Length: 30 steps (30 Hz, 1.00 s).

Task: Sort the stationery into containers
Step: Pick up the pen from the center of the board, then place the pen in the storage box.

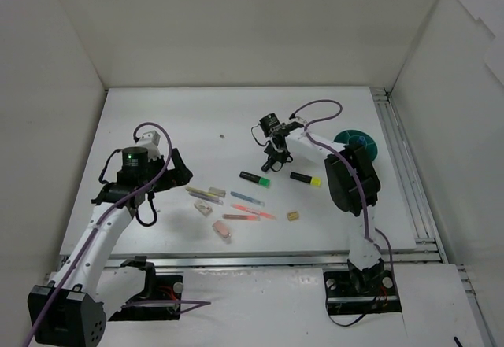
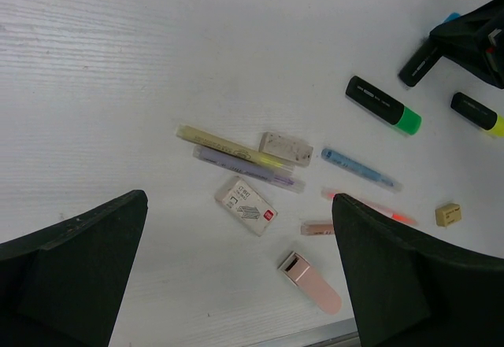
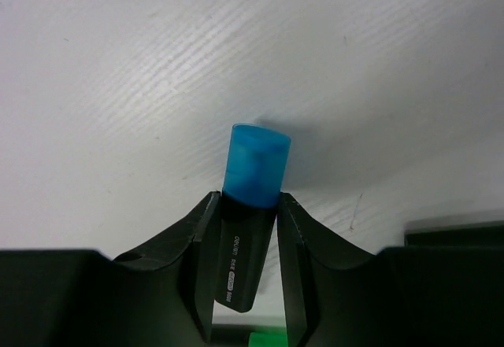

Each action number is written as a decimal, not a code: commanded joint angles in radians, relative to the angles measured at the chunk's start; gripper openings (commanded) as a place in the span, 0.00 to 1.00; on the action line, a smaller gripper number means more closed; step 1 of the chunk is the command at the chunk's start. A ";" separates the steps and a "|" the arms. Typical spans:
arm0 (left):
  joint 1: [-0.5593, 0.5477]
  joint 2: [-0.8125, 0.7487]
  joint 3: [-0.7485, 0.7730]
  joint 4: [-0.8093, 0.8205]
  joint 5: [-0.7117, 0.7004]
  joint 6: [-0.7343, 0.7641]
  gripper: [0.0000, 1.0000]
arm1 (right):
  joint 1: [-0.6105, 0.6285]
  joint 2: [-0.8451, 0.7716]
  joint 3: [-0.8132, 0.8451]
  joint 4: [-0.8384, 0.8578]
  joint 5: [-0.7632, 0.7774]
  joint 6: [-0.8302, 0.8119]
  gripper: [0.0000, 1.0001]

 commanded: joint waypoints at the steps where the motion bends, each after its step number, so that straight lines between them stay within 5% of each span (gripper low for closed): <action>1: -0.003 -0.012 0.024 0.039 -0.020 0.010 0.99 | 0.004 -0.060 0.077 0.083 0.149 -0.084 0.00; 4: -0.003 -0.012 0.025 0.042 -0.013 0.005 0.99 | 0.007 -0.152 0.053 0.245 0.251 -0.257 0.00; 10: -0.003 0.005 0.035 0.045 -0.007 0.002 0.99 | -0.044 -0.405 -0.263 0.781 0.272 -0.599 0.00; 19: -0.003 0.038 0.047 0.065 0.000 -0.001 0.99 | -0.172 -0.551 -0.434 0.953 0.321 -1.118 0.00; 30: -0.003 0.084 0.053 0.079 0.017 -0.015 1.00 | -0.289 -0.554 -0.555 1.005 0.275 -1.201 0.00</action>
